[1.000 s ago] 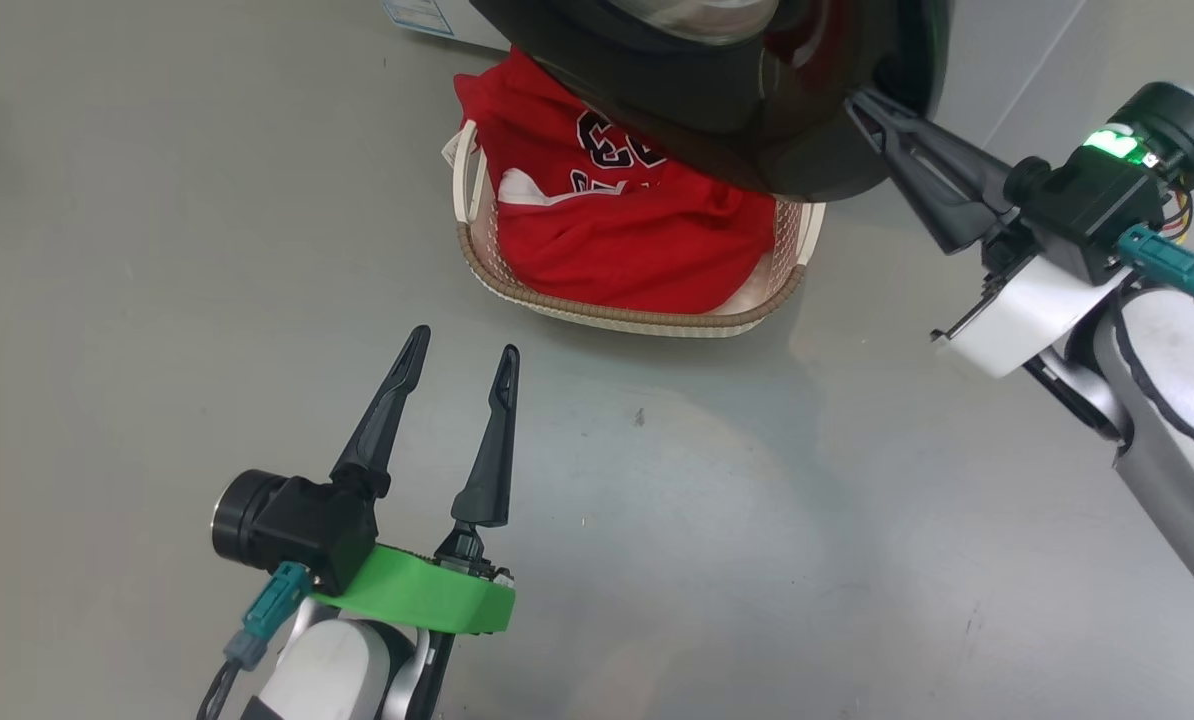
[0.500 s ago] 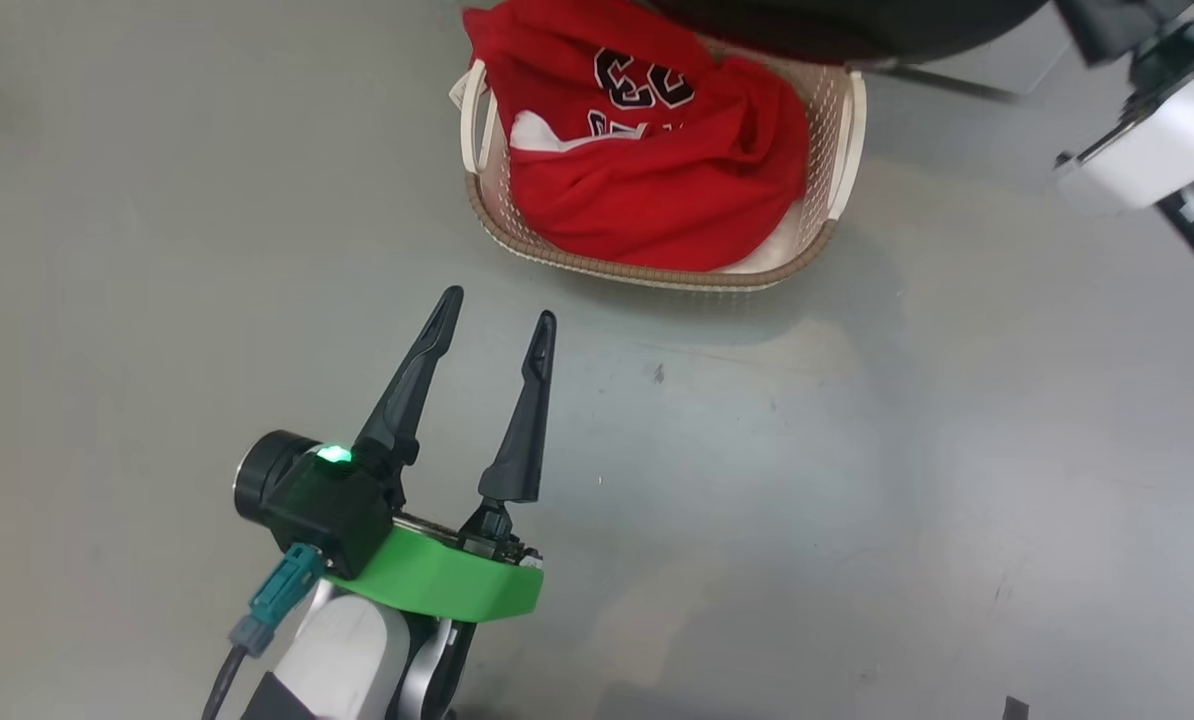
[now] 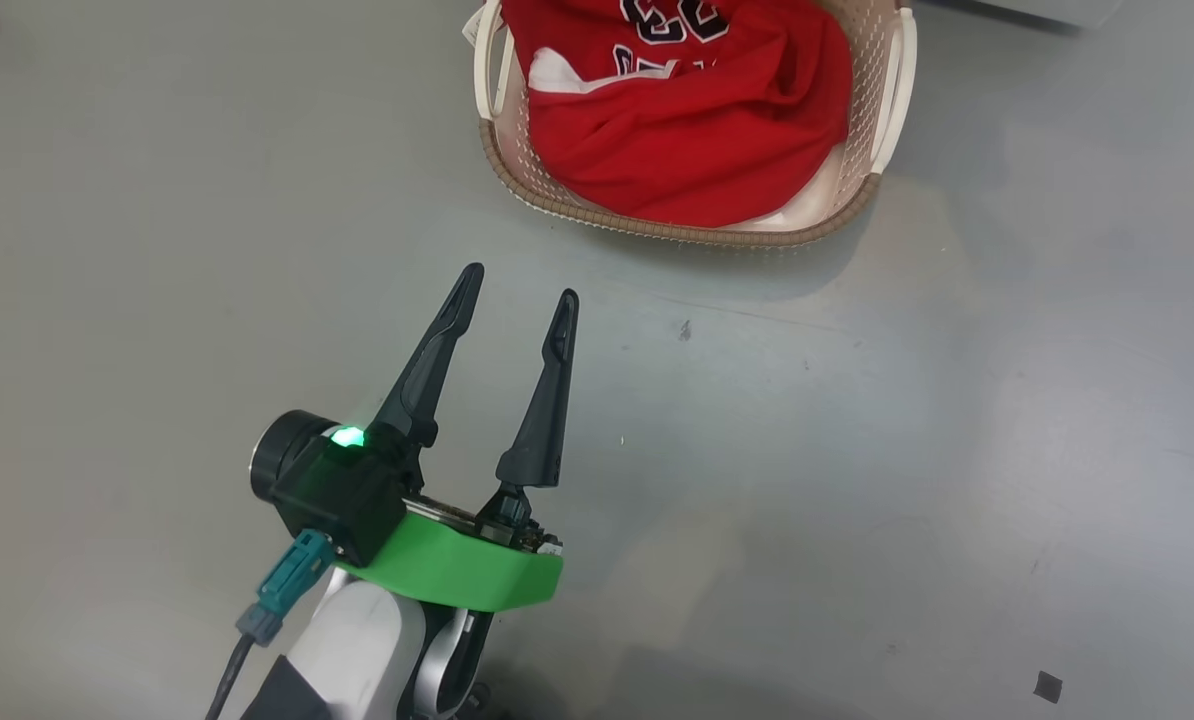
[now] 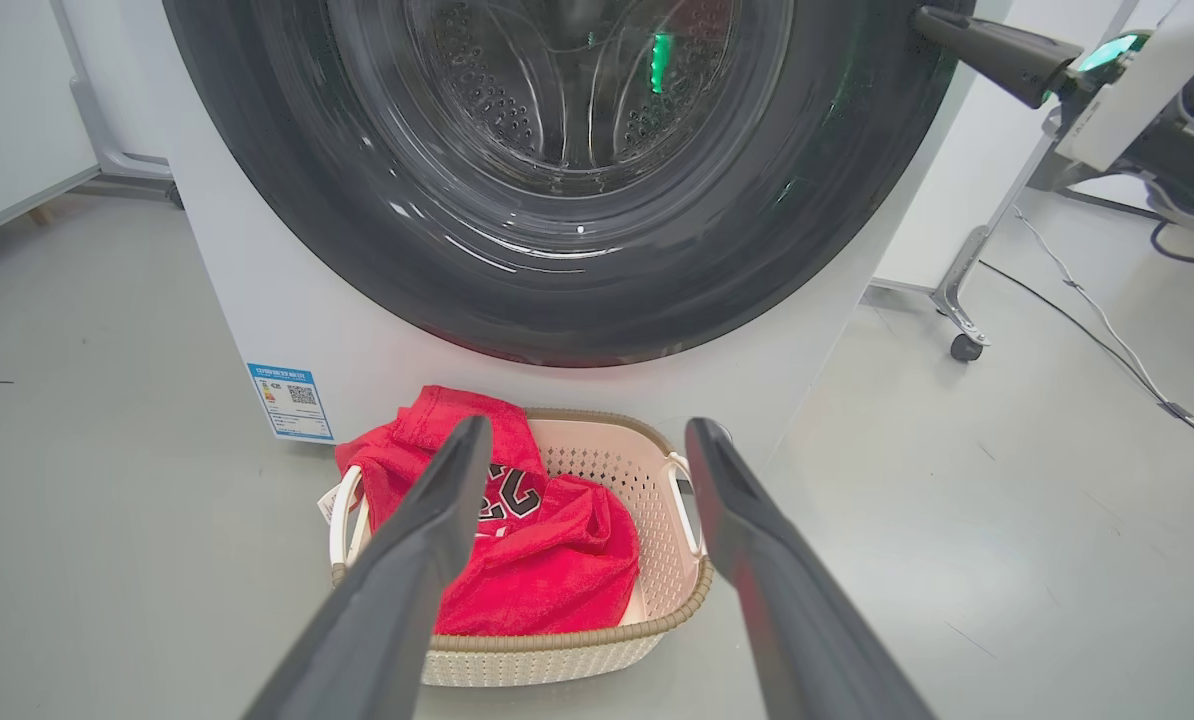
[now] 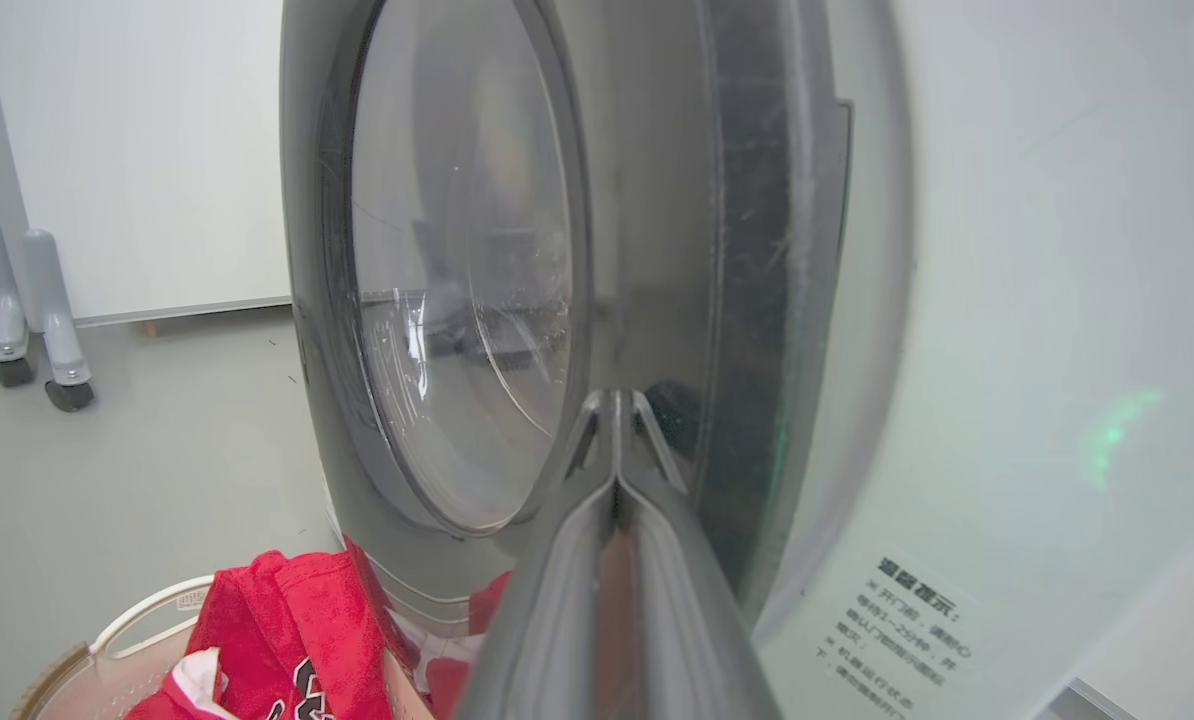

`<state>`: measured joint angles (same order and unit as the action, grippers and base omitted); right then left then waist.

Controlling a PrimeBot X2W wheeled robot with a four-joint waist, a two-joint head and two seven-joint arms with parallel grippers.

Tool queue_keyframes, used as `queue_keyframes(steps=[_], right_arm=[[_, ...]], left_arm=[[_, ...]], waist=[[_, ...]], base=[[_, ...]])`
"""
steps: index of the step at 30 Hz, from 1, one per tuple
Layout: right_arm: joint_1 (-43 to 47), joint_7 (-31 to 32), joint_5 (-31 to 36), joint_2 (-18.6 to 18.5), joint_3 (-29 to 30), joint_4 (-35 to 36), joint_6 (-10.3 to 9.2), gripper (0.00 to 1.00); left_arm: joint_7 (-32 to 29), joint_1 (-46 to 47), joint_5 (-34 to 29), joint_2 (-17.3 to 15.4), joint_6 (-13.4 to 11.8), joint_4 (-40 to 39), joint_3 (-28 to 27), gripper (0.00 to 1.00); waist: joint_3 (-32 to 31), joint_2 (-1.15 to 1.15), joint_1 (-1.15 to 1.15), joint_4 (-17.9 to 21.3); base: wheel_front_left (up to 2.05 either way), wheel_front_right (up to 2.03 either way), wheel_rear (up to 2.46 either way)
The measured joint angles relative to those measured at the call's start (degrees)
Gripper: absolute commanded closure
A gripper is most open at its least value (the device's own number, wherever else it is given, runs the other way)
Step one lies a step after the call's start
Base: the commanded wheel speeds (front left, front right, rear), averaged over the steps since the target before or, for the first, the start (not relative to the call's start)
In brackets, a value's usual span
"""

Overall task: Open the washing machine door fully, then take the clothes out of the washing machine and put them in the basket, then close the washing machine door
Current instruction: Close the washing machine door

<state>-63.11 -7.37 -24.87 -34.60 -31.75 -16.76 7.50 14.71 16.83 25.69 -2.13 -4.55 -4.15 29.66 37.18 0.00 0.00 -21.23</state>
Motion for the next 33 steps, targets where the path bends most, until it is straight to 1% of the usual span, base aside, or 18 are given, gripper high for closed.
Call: queue_keyframes(steps=[4,9,21,26,33], right_arm=[[-2.7,0.1,0.0,0.0,1.2,-1.9,0.0,1.0],[-4.0,0.1,0.2,0.1,1.5,-4.7,-0.08,1.0],[-6.5,-0.2,1.0,1.0,0.2,-7.8,0.02,1.0],[-7.0,-1.0,1.1,1.3,0.1,-9.3,0.45,1.0],[-6.6,-3.7,1.8,1.8,-0.9,-12.9,0.45,1.0]], left_arm=[[0.0,0.5,0.4,0.0,-0.3,-0.2,0.3,0.0],[0.0,1.1,0.7,0.0,-0.6,-0.2,0.6,0.0],[0.0,2.1,1.4,0.1,-1.2,-0.3,1.3,0.0],[0.0,2.1,1.4,0.1,-1.2,-0.2,1.4,0.0],[0.0,2.4,1.5,0.1,-1.3,0.9,1.4,0.0]], waist=[[1.0,0.0,0.0,-0.4],[1.4,0.0,0.0,-0.8],[1.6,0.0,0.0,-1.1],[1.5,0.0,0.0,-1.1],[0.1,0.0,0.0,-1.1]], base=[[0.0,0.0,0.0],[0.0,0.0,0.0],[0.0,0.0,0.0],[0.0,0.0,0.0],[0.0,0.0,0.0]])
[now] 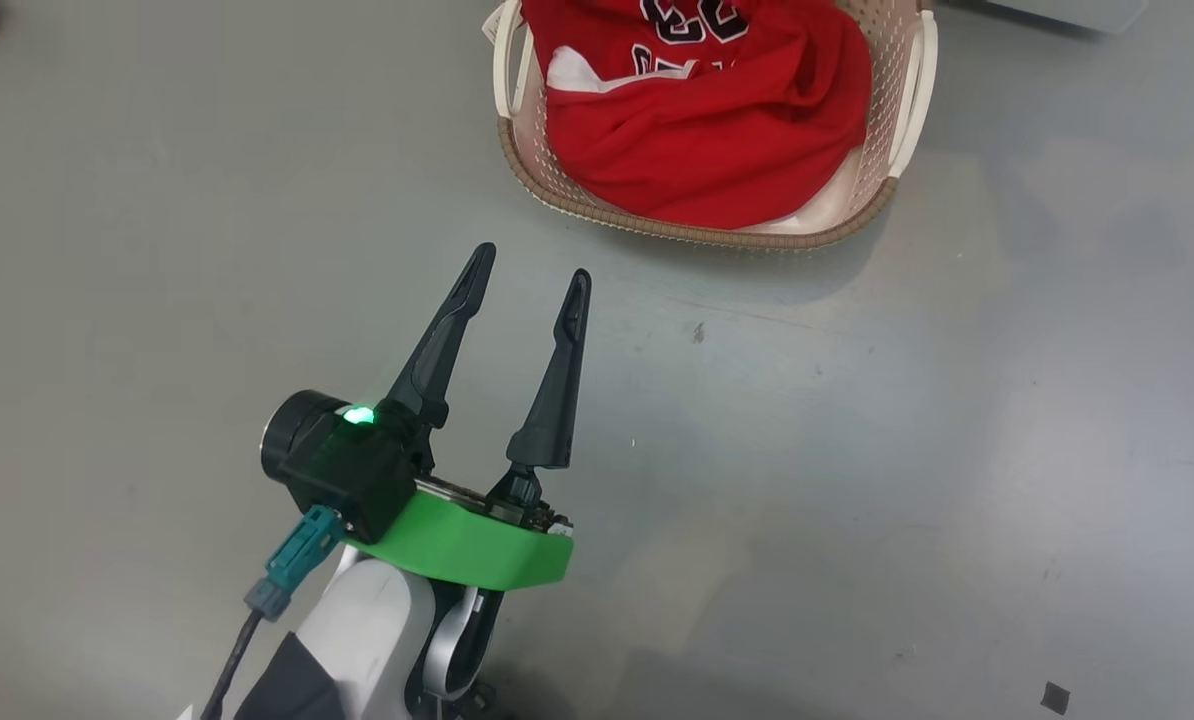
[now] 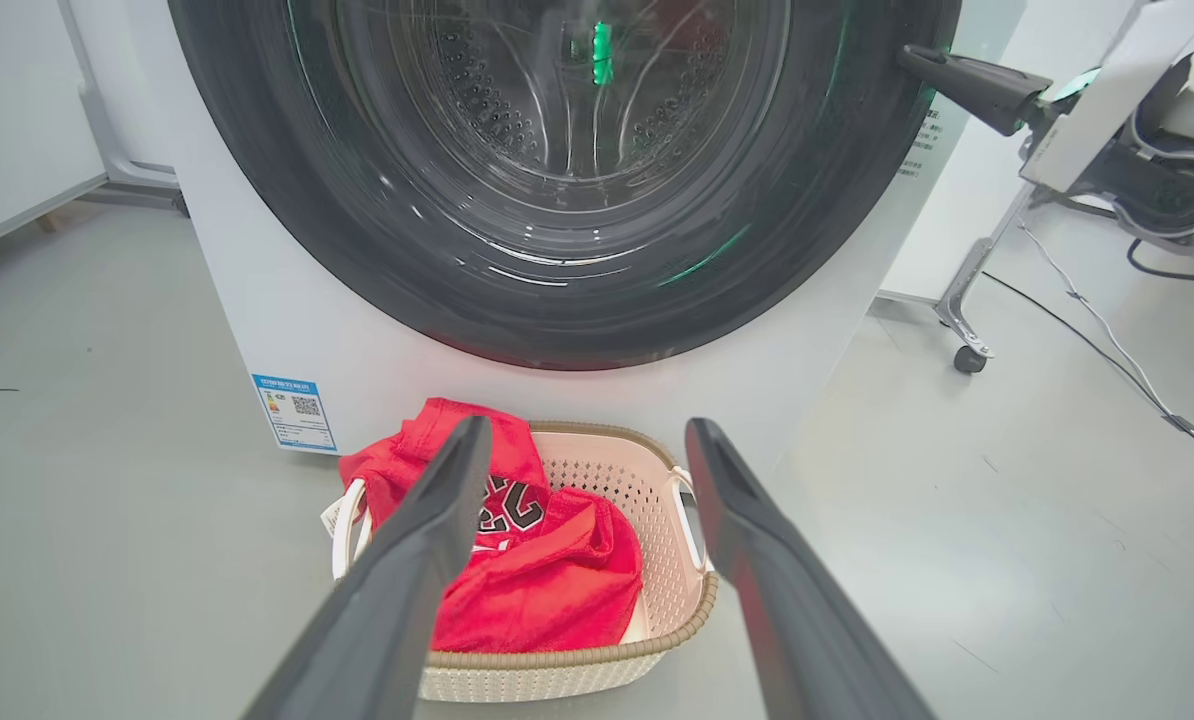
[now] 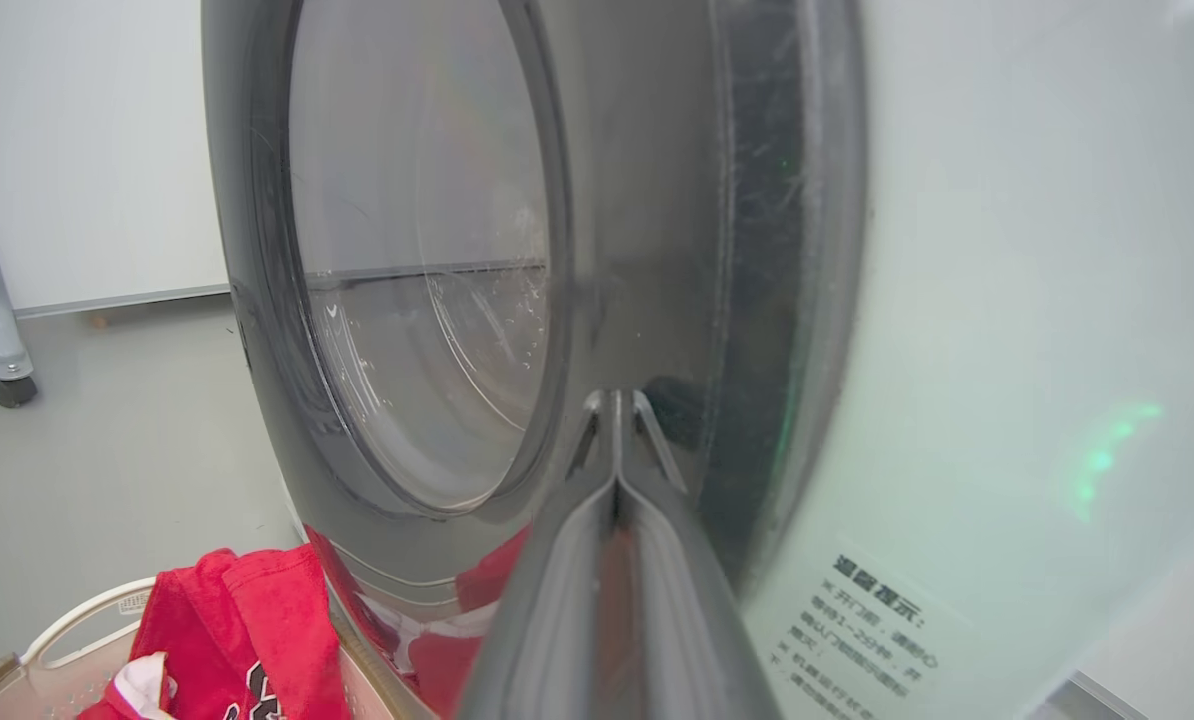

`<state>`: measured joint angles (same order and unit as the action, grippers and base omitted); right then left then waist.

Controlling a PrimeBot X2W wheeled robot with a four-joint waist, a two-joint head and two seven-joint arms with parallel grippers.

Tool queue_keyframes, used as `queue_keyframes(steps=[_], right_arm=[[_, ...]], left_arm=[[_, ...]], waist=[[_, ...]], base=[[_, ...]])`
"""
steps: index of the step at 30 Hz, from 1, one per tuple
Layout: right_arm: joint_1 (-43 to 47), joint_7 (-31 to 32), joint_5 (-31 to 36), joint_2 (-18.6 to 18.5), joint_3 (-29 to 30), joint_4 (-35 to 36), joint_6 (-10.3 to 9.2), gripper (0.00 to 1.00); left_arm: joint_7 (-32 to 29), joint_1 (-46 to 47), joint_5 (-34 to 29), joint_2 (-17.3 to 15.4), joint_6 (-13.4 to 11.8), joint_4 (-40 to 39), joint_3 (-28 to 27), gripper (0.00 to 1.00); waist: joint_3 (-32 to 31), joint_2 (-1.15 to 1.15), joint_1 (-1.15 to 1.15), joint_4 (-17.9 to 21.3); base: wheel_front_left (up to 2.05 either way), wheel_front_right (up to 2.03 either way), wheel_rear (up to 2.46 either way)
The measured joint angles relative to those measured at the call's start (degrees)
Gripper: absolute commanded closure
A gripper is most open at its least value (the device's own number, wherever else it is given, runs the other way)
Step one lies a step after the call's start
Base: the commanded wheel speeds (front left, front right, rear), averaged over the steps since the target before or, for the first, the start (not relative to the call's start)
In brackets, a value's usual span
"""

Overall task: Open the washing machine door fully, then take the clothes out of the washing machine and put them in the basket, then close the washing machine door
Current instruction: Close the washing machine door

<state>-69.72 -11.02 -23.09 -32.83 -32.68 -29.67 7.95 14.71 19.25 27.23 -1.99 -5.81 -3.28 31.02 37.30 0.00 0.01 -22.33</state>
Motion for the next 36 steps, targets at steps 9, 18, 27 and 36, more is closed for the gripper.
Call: queue_keyframes(steps=[9,18,27,36], right_arm=[[8.3,-2.5,0.0,1.4,-2.5,-2.5,-0.53,1.0],[18.8,-3.2,-5.8,6.9,-0.7,-2.1,-0.53,1.0],[27.4,-3.5,-8.3,9.7,2.6,0.8,-1.64,1.0],[36.9,-3.5,-11.3,13.1,8.6,4.1,-5.06,1.0]], left_arm=[[0.0,0.5,0.0,0.1,-0.3,3.2,-2.5,0.0],[0.0,-0.2,-1.7,0.1,-0.4,7.2,-5.4,0.0],[0.0,-2.3,-3.7,-0.2,-0.4,10.6,-8.4,0.0],[0.0,-5.8,-3.7,-0.5,0.7,13.2,-9.9,0.0]], waist=[[-4.7,0.0,0.0,0.5],[-11.1,0.0,0.0,2.6],[-17.6,0.0,0.0,6.9],[-23.9,0.0,0.0,11.0]], base=[[0.0,0.0,0.0],[0.0,0.0,0.0],[0.0,0.0,0.0],[0.0,0.0,0.0]])
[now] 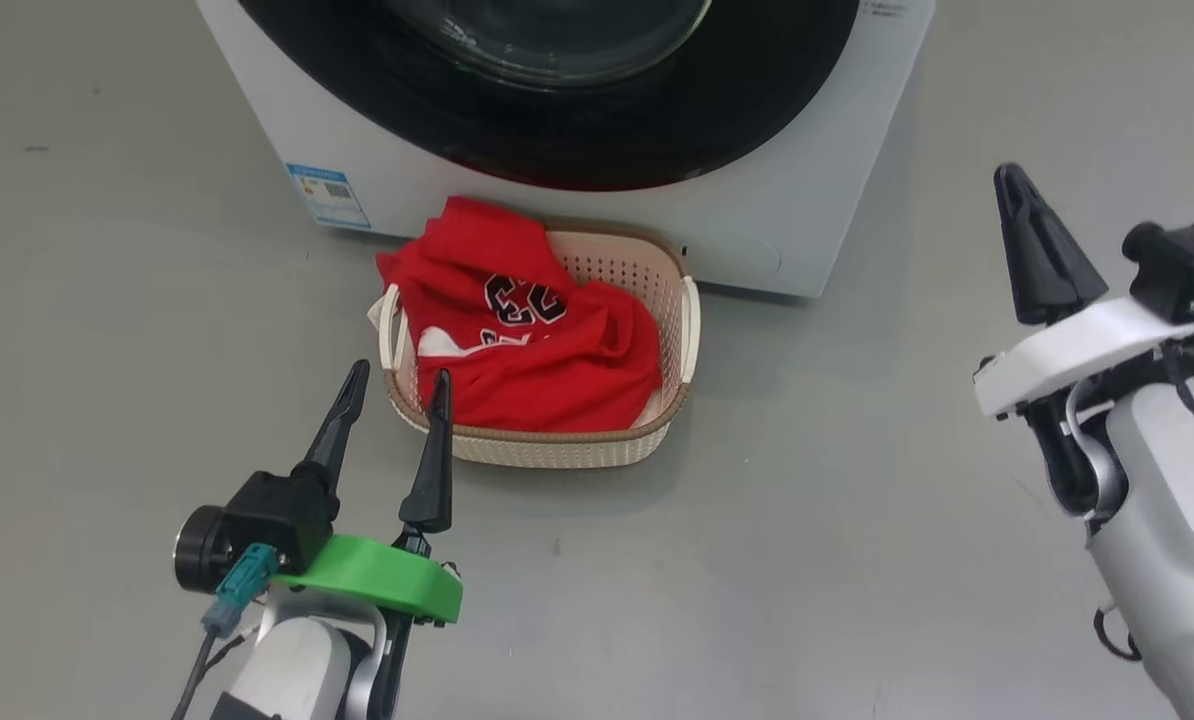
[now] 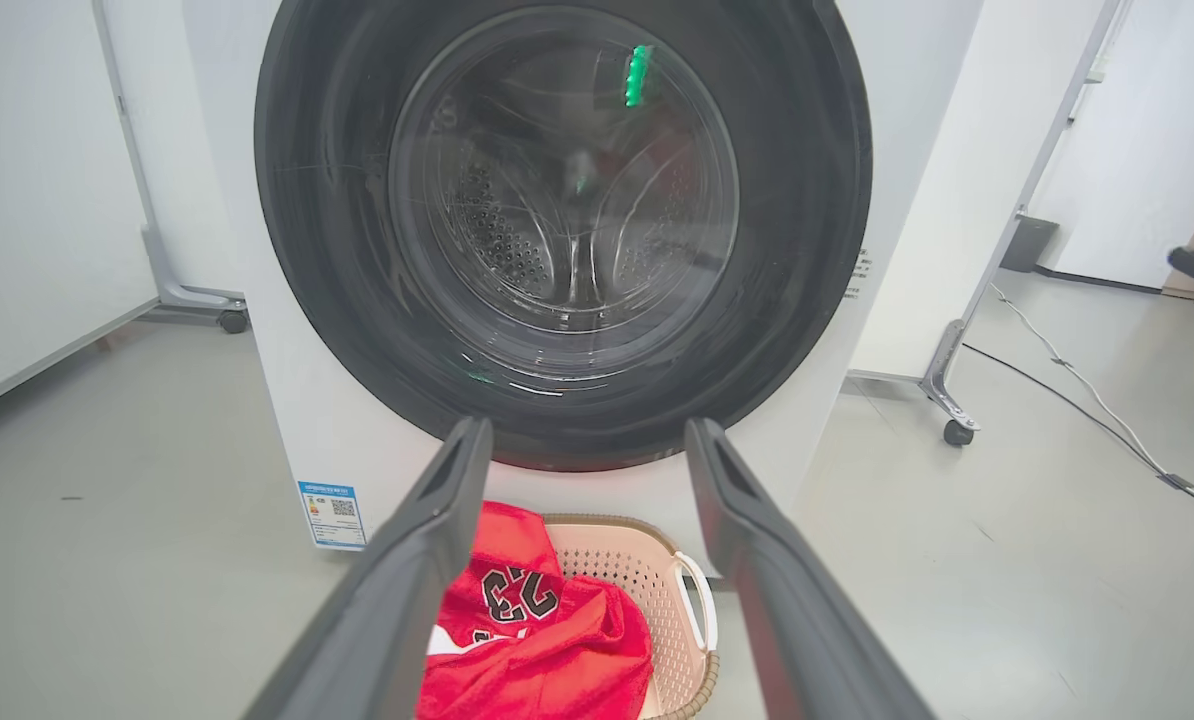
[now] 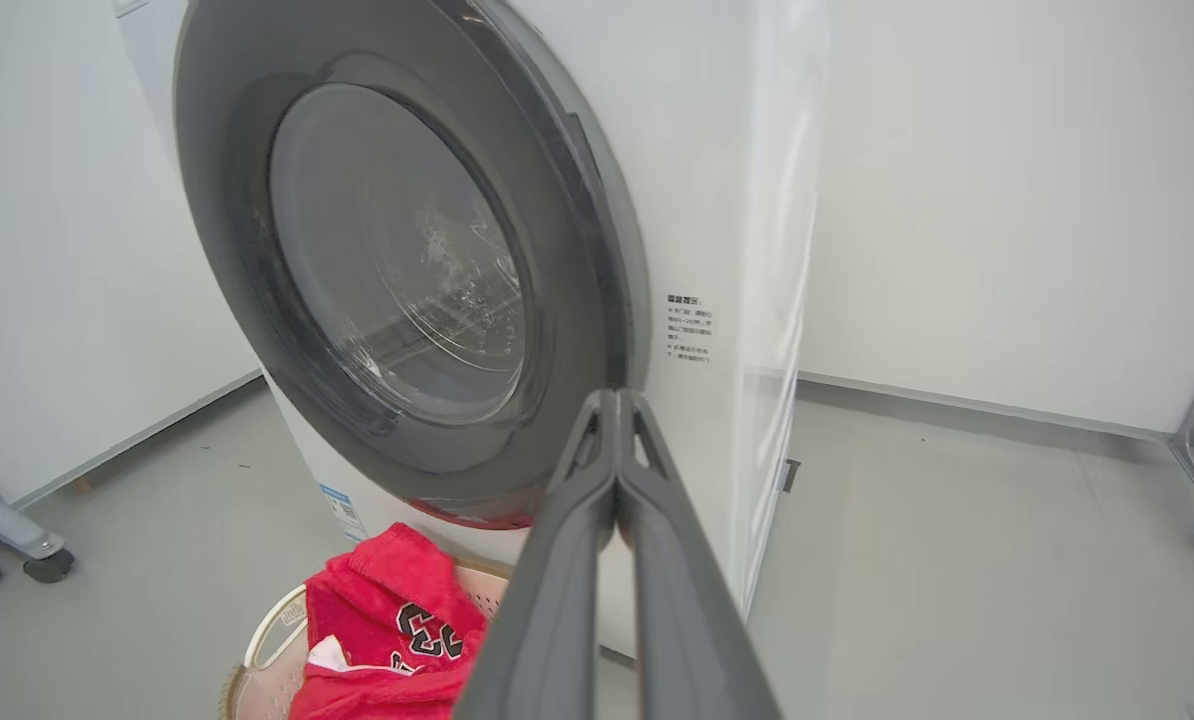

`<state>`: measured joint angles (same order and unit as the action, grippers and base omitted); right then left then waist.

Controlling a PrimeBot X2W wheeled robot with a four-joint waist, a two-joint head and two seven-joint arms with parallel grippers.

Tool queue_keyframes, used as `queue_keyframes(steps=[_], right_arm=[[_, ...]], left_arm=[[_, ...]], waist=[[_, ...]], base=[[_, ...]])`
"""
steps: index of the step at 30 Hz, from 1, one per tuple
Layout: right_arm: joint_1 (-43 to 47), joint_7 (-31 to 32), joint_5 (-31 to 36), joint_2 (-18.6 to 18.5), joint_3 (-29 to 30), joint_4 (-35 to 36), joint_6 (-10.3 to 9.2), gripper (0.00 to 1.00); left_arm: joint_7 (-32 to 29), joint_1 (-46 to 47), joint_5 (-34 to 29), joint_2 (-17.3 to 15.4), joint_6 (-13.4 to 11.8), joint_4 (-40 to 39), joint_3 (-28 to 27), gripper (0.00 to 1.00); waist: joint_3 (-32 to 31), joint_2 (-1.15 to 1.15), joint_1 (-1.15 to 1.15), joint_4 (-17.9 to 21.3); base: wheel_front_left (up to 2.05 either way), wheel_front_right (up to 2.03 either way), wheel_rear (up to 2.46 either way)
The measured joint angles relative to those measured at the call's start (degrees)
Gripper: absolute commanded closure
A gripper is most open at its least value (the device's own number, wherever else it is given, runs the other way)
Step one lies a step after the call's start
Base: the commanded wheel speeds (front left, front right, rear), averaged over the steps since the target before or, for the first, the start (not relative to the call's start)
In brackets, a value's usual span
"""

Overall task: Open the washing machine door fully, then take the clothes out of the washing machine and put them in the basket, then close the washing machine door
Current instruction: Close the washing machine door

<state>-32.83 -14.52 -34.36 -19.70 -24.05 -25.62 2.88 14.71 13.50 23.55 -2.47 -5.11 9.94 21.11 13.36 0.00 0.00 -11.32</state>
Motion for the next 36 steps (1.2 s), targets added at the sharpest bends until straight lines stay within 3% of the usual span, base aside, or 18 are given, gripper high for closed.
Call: queue_keyframes(steps=[6,15,26,27,28,36], right_arm=[[7.8,0.0,-0.9,2.4,2.5,2.4,-2.02,1.0],[18.5,0.0,-0.9,3.0,5.7,6.7,-4.5,1.0],[26.2,0.0,0.5,3.9,8.1,12.2,-5.56,1.0],[26.6,0.0,0.8,4.0,8.1,12.6,-5.57,0.61],[27.0,0.0,1.2,4.1,8.2,13.1,-5.64,0.0],[29.1,0.0,3.3,4.8,8.5,15.8,-6.06,0.0]], left_arm=[[0.0,-3.6,0.1,0.0,0.2,0.7,-1.8,0.0],[0.0,-8.0,0.1,-0.1,0.1,1.2,-4.3,0.0],[0.0,-10.7,0.1,-0.1,-0.2,2.0,-5.9,0.0],[0.0,-10.7,0.1,-0.2,-0.2,2.0,-6.0,0.0],[0.0,-10.7,0.0,-0.1,-0.2,2.0,-6.3,0.0],[0.0,-11.5,0.1,-0.1,-0.4,2.6,-6.9,0.0]], waist=[[-4.9,0.0,0.0,2.6],[-10.5,0.0,0.0,6.9],[-12.9,0.0,0.0,8.8],[-12.9,0.0,0.0,8.9],[-12.9,0.0,0.0,8.9],[-12.6,0.0,0.0,9.3]], base=[[0.0,0.0,0.0],[0.0,0.0,0.0],[0.0,0.0,0.0],[0.0,0.0,0.0],[0.0,0.0,0.0],[0.0,0.0,0.0]])
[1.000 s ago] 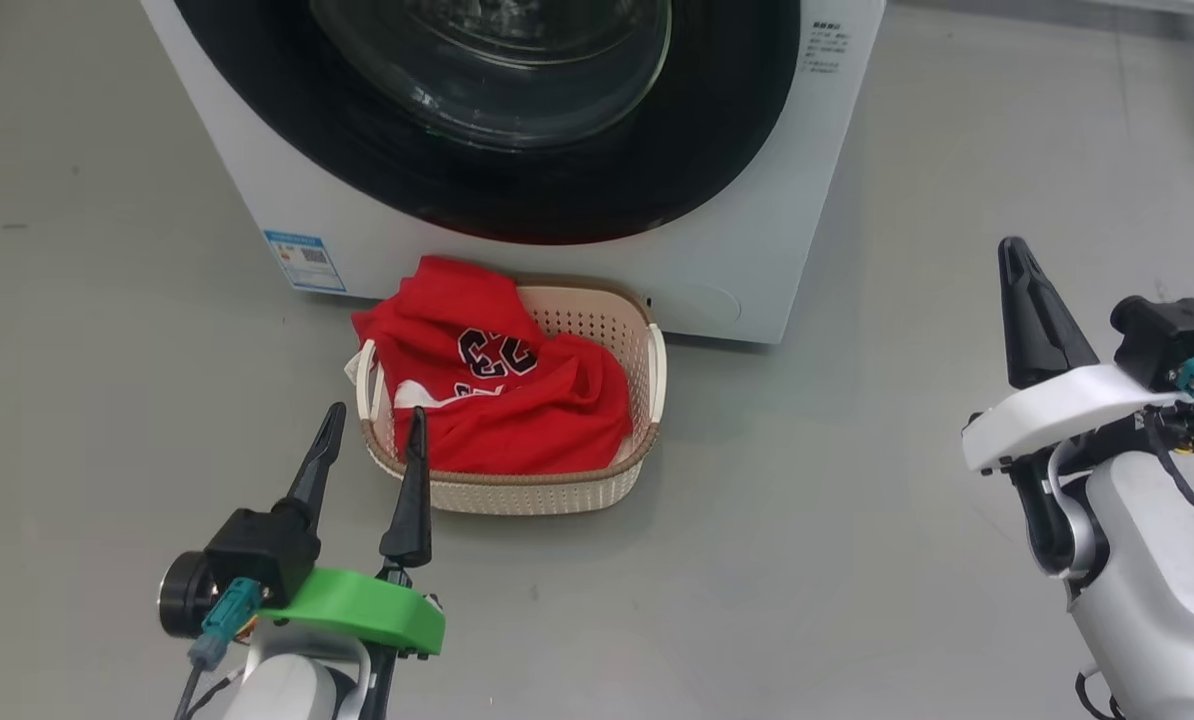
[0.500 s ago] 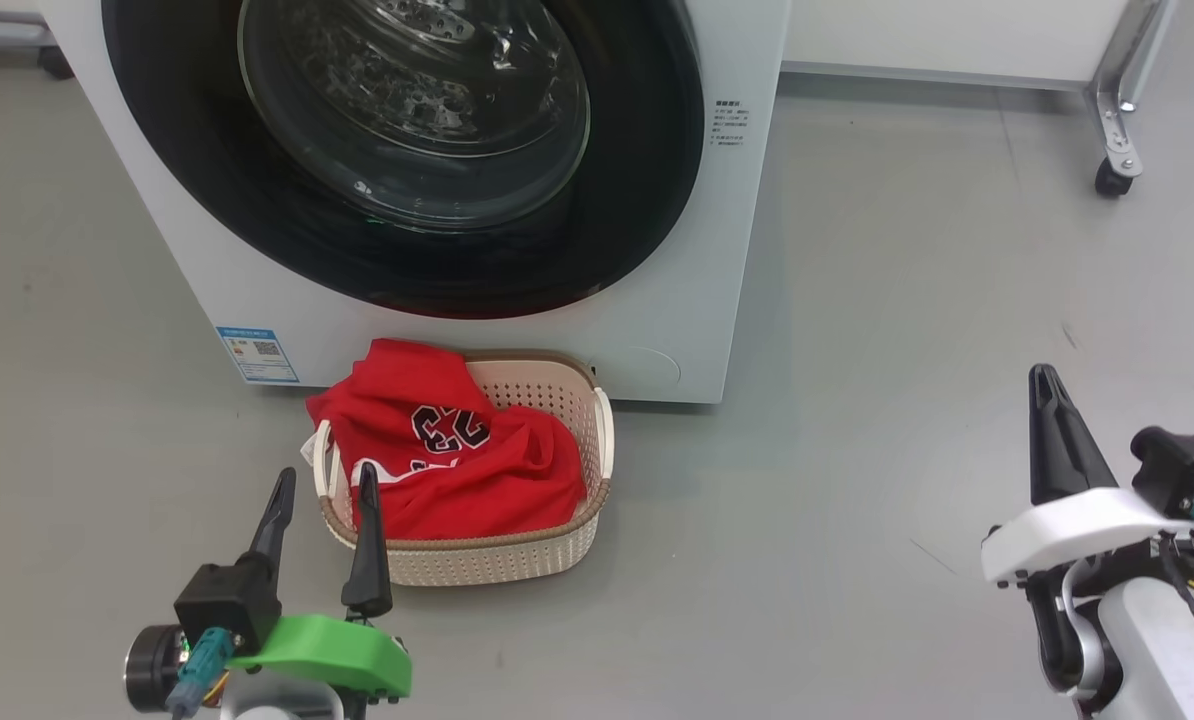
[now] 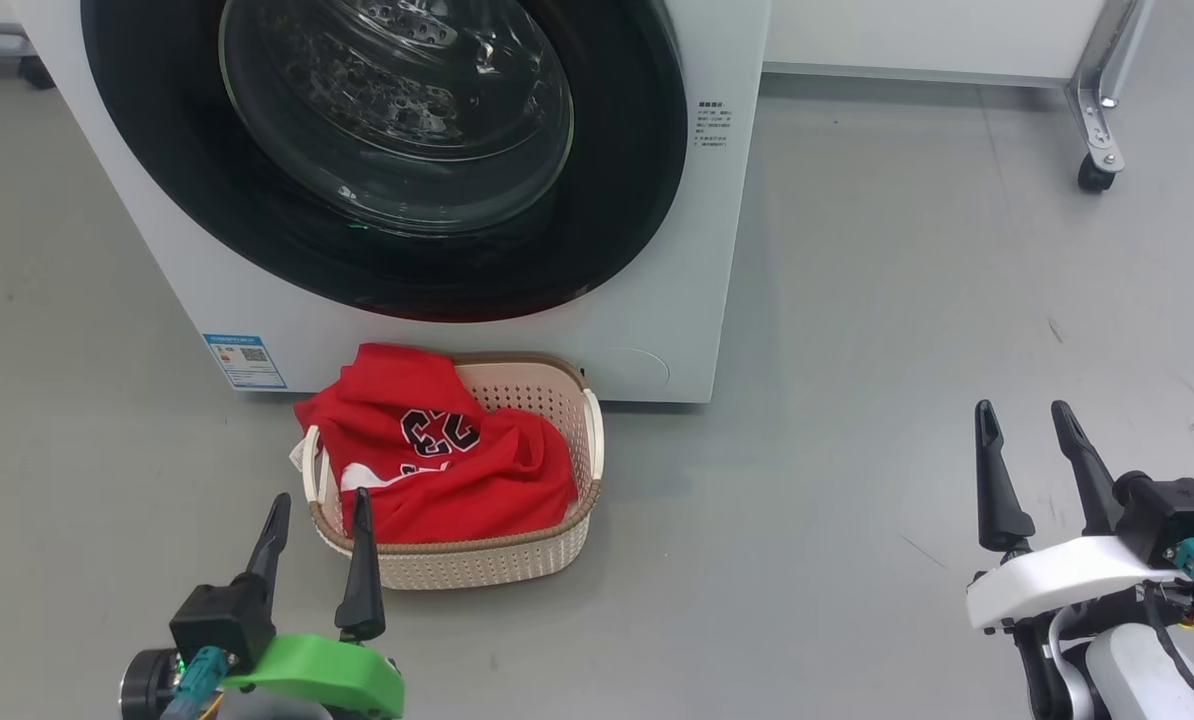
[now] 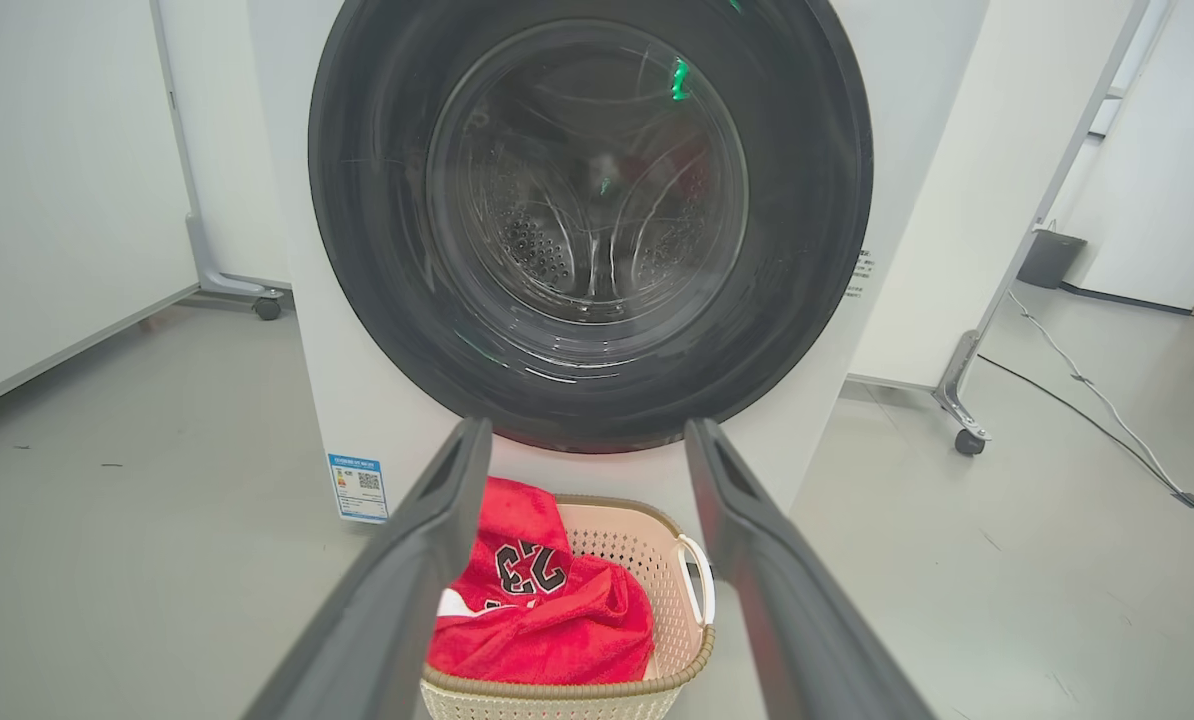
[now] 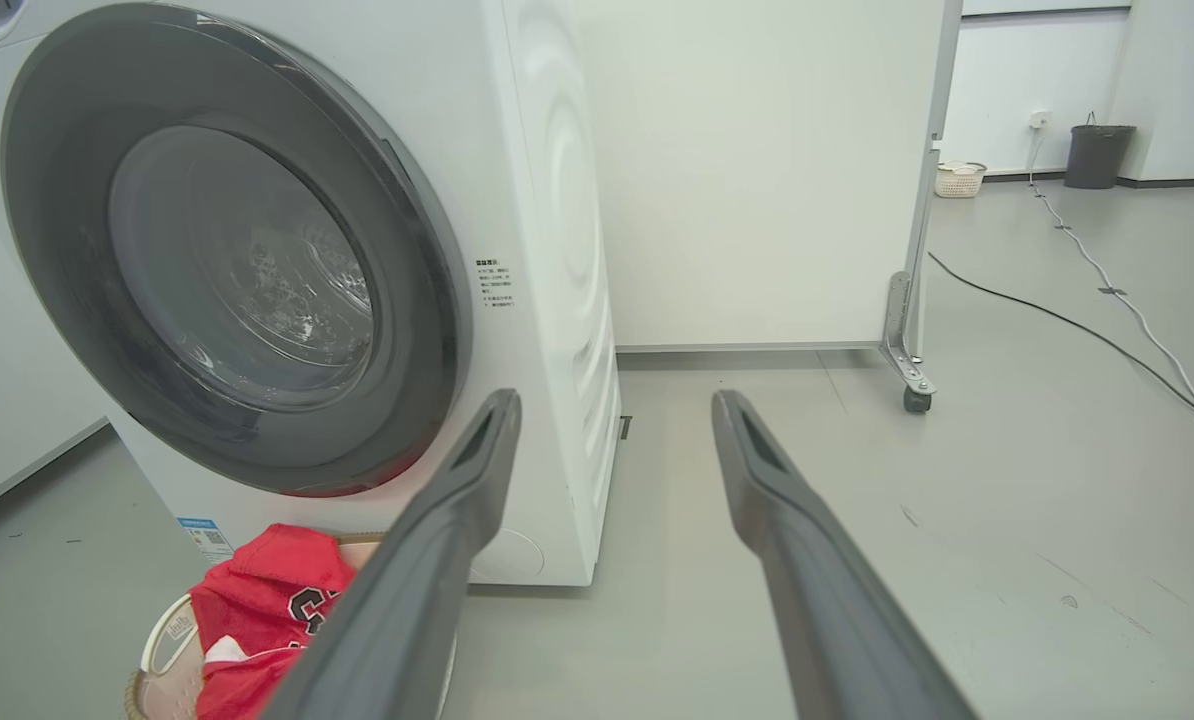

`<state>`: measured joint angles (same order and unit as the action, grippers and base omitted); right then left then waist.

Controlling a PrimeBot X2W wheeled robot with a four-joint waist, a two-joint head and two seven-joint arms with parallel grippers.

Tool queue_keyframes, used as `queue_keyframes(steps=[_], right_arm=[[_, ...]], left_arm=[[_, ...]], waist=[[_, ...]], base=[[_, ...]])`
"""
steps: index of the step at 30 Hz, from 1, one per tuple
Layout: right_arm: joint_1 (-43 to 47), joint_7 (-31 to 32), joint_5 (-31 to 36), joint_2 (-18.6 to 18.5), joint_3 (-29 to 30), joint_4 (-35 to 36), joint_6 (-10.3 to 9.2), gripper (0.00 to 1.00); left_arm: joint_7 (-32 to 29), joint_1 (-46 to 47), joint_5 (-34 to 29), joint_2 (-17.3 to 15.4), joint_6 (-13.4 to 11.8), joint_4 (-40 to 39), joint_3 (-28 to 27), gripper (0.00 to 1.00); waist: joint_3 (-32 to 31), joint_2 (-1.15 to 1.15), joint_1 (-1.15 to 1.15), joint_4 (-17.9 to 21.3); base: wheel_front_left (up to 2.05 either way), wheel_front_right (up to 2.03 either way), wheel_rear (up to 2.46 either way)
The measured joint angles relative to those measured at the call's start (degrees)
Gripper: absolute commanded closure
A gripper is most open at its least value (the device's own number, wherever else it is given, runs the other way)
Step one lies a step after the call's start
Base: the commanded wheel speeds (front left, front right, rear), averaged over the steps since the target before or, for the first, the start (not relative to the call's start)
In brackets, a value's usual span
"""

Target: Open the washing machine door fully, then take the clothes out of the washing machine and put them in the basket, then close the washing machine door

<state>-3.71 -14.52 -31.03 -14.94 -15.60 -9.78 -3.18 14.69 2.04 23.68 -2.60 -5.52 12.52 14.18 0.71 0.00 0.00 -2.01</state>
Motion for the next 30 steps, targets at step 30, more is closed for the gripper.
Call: queue_keyframes(steps=[30], right_arm=[[4.5,0.0,3.0,1.4,1.6,3.9,0.01,0.0]], left_arm=[[0.0,0.0,-2.1,0.0,0.0,0.1,0.9,0.0]], waist=[[-0.8,0.0,0.0,0.4]], base=[[0.0,0.0,0.0]])
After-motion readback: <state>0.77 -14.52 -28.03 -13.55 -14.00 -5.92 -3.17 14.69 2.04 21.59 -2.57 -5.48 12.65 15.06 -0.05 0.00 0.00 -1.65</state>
